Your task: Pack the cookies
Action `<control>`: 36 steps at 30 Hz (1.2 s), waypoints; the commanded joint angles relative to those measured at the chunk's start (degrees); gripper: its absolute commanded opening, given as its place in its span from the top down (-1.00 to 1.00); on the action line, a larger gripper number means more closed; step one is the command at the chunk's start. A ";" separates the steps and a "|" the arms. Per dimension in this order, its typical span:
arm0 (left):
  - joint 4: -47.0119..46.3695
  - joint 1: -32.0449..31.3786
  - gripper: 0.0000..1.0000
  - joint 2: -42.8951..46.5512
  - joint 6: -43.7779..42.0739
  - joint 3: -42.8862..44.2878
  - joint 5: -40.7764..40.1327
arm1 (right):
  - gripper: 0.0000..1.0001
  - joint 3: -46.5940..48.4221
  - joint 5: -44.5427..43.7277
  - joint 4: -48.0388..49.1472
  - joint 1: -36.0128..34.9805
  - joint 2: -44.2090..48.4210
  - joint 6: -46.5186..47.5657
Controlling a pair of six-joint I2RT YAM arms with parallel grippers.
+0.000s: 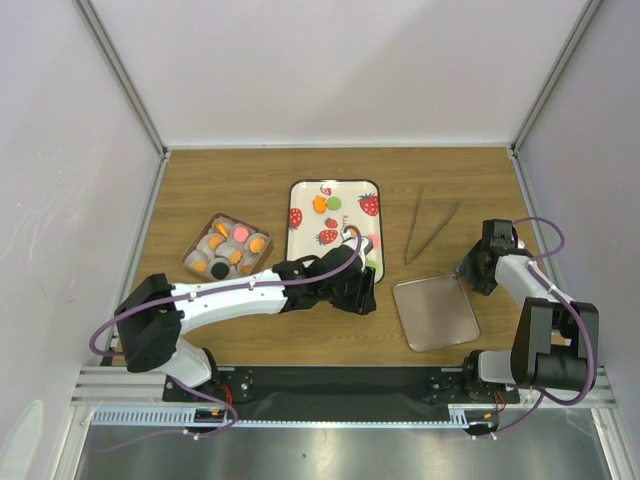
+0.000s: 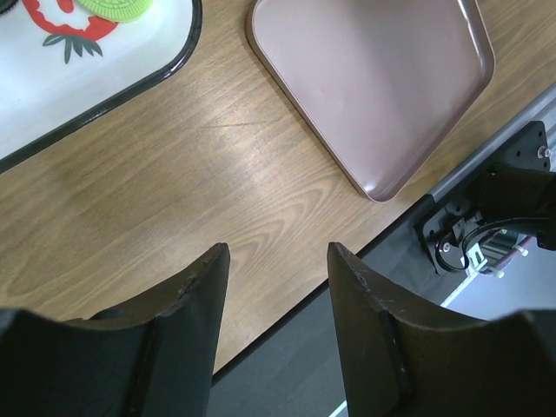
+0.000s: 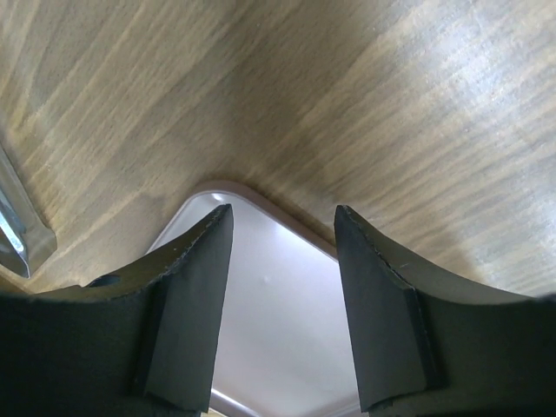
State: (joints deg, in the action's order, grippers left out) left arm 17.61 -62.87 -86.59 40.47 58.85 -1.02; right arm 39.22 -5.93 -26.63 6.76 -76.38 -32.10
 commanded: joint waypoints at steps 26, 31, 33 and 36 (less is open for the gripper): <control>-3.37 0.21 -0.08 -2.89 -0.57 -0.84 1.98 | 0.04 1.73 -1.36 1.32 3.95 -2.81 4.59; -3.54 0.47 -0.08 -2.89 -0.65 -1.10 2.25 | 0.04 1.74 -1.36 0.62 5.10 -1.49 4.94; -3.63 0.47 -0.08 -2.89 -0.65 -1.19 2.25 | 0.04 1.56 -0.84 0.70 5.10 -1.58 4.94; -3.89 0.56 -0.08 -2.89 -0.65 -1.19 2.33 | 0.06 0.68 -0.22 1.76 5.10 -2.19 5.03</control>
State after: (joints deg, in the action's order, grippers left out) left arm 15.70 -62.70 -89.41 40.42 57.87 0.49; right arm 39.88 -5.52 -24.34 11.53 -78.94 -28.38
